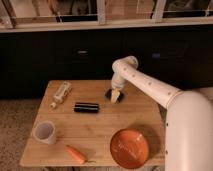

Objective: Place the white sponge in the ceramic cup

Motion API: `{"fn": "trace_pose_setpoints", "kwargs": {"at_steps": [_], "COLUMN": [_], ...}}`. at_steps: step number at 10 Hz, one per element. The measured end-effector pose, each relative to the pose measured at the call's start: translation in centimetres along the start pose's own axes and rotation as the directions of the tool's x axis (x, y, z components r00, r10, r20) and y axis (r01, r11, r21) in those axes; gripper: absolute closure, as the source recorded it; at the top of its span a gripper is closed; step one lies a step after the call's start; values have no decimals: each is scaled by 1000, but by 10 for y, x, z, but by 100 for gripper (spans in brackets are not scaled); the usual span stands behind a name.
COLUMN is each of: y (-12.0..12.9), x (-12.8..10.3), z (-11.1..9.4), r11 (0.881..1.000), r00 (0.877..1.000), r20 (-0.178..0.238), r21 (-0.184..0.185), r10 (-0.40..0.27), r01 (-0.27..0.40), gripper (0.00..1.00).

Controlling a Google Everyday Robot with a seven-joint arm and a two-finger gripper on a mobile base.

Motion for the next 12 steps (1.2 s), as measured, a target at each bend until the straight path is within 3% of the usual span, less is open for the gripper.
{"fn": "trace_pose_setpoints", "kwargs": {"at_steps": [4, 12], "y": [-6, -16], "x": [19, 37], "z": [19, 52], "r11": [998, 995], "r00": [999, 996], "r20": [21, 27], "r21": [-47, -60], "r10": [39, 81], "r01": [-38, -79], "gripper": [20, 22]}}
